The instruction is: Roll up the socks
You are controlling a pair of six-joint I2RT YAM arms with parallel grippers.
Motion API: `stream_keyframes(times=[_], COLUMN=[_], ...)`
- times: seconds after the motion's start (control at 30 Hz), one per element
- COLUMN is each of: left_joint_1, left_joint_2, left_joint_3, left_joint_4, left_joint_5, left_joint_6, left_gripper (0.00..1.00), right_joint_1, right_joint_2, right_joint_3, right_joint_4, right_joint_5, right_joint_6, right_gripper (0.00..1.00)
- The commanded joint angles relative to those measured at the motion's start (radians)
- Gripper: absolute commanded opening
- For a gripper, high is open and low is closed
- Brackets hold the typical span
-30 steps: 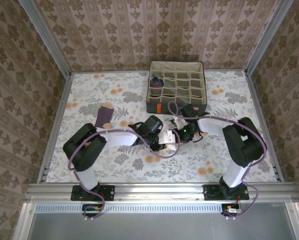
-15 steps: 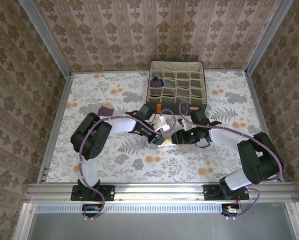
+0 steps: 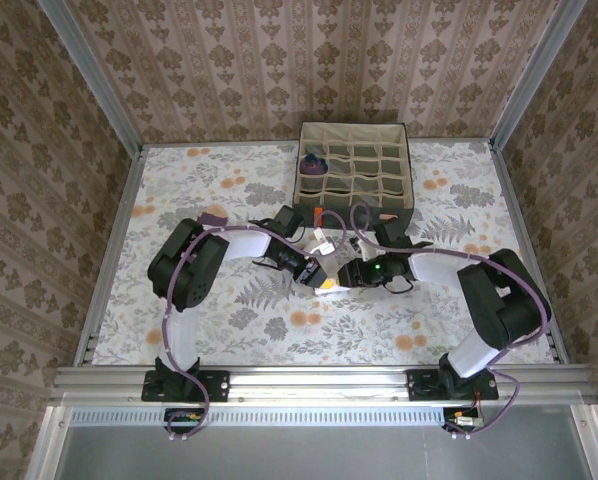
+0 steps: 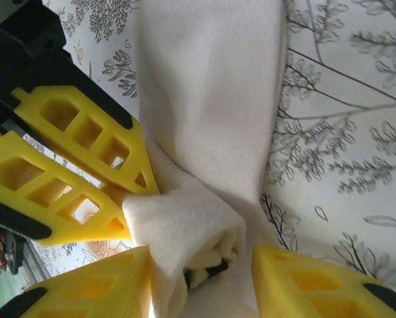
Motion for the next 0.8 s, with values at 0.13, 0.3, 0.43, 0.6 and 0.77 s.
stream_keyframes(times=[0.13, 0.3, 0.43, 0.6, 0.77], left_joint_1=[-0.019, -0.049, -0.096, -0.16, -0.225], left_joint_2=[0.006, -0.107, -0.215, -0.375, -0.513], left_joint_3=[-0.084, -0.151, -0.2, -0.328, -0.48], left_joint_4=[-0.067, 0.036, 0.104, 0.32, 0.55], left_joint_5=[-0.145, -0.26, -0.39, -0.578, -0.763], left_joint_6=[0.048, 0.099, 0.188, 0.264, 0.336], left_gripper=[0.04, 0.13, 0.21, 0.29, 0.34], right_joint_1=[0.009, 0.009, 0.009, 0.009, 0.009], right_joint_2=[0.114, 0.143, 0.166, 0.175, 0.167], right_joint_3=[0.081, 0.089, 0.104, 0.114, 0.12], right_joint_4=[-0.1, -0.125, -0.174, -0.203, -0.224], right_joint_5=[0.065, 0.067, 0.078, 0.08, 0.081], right_joint_6=[0.043, 0.059, 0.052, 0.046, 0.039], right_gripper=[0.27, 0.16, 0.12, 0.12, 0.11])
